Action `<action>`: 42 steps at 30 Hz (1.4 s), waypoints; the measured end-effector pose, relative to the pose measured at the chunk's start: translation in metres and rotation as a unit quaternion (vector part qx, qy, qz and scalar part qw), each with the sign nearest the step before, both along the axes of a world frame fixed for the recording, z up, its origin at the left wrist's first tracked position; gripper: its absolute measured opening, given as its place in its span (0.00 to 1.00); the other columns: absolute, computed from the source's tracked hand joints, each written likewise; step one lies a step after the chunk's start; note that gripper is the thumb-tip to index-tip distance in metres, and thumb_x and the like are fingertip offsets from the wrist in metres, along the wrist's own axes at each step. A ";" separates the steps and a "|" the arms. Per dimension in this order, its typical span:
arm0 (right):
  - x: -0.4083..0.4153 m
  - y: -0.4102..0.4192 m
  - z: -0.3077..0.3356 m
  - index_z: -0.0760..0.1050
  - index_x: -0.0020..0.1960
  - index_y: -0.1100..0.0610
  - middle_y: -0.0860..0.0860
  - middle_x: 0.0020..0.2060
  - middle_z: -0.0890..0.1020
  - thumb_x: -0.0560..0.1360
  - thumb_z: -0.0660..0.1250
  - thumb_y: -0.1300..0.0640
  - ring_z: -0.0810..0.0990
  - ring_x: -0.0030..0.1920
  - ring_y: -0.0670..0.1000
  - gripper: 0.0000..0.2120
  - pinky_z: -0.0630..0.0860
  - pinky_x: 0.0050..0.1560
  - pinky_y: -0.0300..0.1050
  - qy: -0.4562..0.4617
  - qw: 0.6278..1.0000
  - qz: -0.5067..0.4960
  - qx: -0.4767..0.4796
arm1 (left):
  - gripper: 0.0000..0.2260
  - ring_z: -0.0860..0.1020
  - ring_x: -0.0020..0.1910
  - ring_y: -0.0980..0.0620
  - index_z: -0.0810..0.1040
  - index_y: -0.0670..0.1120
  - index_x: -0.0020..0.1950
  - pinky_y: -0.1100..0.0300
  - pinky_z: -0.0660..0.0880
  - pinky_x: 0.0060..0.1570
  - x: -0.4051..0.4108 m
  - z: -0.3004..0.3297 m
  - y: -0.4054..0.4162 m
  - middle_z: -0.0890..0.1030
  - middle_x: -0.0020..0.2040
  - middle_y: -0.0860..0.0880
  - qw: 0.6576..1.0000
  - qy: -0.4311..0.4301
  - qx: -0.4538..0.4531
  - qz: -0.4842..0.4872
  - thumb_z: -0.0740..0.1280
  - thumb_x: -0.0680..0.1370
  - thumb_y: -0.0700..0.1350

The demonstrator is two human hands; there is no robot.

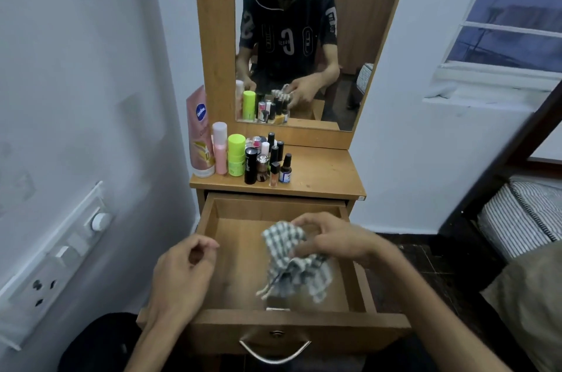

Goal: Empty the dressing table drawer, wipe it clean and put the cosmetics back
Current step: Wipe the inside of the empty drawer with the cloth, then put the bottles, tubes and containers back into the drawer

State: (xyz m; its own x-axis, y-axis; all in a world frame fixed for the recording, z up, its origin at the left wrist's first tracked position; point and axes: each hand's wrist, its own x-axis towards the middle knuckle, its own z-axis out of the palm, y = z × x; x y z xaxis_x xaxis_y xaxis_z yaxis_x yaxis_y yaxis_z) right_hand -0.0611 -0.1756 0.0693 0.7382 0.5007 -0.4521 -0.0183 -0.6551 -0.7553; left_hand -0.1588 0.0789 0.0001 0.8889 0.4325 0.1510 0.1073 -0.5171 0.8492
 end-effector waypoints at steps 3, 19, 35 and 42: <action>0.010 -0.031 0.027 0.78 0.62 0.54 0.53 0.51 0.87 0.77 0.73 0.59 0.88 0.45 0.49 0.14 0.83 0.45 0.40 -0.058 0.989 -0.116 0.074 | 0.11 0.81 0.45 0.59 0.84 0.55 0.41 0.61 0.73 0.41 0.006 -0.002 0.003 0.85 0.42 0.59 1.000 -0.001 -0.028 -0.010 0.71 0.78 0.41; 0.145 -0.021 0.004 0.74 0.67 0.48 0.54 0.57 0.77 0.69 0.62 0.44 0.78 0.56 0.58 0.26 0.77 0.59 0.55 -0.309 0.904 -0.272 -0.115 | 0.09 0.78 0.48 0.63 0.78 0.58 0.51 0.70 0.76 0.48 0.083 -0.001 -0.036 0.80 0.48 0.59 0.944 0.084 0.167 -0.272 0.67 0.80 0.42; 0.142 0.004 -0.015 0.70 0.76 0.53 0.54 0.78 0.69 0.79 0.58 0.45 0.62 0.80 0.55 0.27 0.54 0.79 0.63 -0.482 0.848 -0.158 -0.154 | 0.08 0.76 0.44 0.62 0.81 0.53 0.49 0.69 0.71 0.43 0.090 -0.017 -0.028 0.78 0.47 0.59 0.961 -0.002 0.195 -0.194 0.66 0.78 0.41; 0.085 0.046 0.007 0.87 0.54 0.51 0.43 0.44 0.87 0.74 0.72 0.56 0.83 0.40 0.41 0.11 0.84 0.48 0.45 -0.514 0.815 -0.257 0.072 | 0.07 0.77 0.41 0.58 0.80 0.51 0.44 0.61 0.74 0.40 0.090 -0.017 -0.029 0.79 0.44 0.57 0.970 -0.038 0.197 -0.137 0.66 0.76 0.39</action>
